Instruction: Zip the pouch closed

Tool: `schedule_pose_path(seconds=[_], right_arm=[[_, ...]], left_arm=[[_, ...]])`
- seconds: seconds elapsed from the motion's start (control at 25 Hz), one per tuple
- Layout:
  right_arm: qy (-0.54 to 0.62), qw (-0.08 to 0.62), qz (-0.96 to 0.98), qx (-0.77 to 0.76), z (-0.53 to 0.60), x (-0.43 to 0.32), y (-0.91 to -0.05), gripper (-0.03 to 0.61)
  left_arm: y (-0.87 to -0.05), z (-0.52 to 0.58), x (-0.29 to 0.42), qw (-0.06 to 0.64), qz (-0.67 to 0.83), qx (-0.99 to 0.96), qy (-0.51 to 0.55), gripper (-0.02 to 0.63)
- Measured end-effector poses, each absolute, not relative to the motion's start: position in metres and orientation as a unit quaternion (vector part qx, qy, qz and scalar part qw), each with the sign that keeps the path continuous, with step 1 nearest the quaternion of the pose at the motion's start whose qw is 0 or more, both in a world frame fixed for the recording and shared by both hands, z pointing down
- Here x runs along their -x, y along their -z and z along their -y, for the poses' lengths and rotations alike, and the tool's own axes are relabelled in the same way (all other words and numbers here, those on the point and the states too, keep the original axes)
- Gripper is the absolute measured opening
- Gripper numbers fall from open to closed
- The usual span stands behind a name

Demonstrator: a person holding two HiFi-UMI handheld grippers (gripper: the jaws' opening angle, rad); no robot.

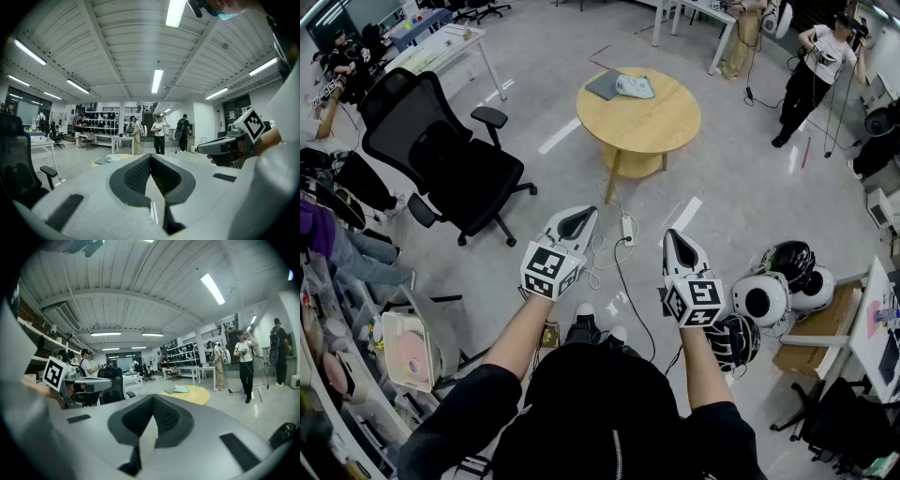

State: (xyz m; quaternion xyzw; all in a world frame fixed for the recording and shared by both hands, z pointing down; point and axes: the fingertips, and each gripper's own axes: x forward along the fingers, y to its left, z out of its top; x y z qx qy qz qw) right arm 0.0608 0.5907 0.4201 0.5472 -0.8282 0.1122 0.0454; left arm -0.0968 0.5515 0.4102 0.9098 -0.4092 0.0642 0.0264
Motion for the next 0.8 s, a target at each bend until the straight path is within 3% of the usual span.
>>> schedule_pose_path(seconds=[0.8], right_arm=[[-0.122,0.033,0.815,-0.565,-0.530,-0.021,-0.425,0.003]], left_arm=[[-0.419,-0.491,0.135,0.024,0.382,-0.922,-0.064,0.000]])
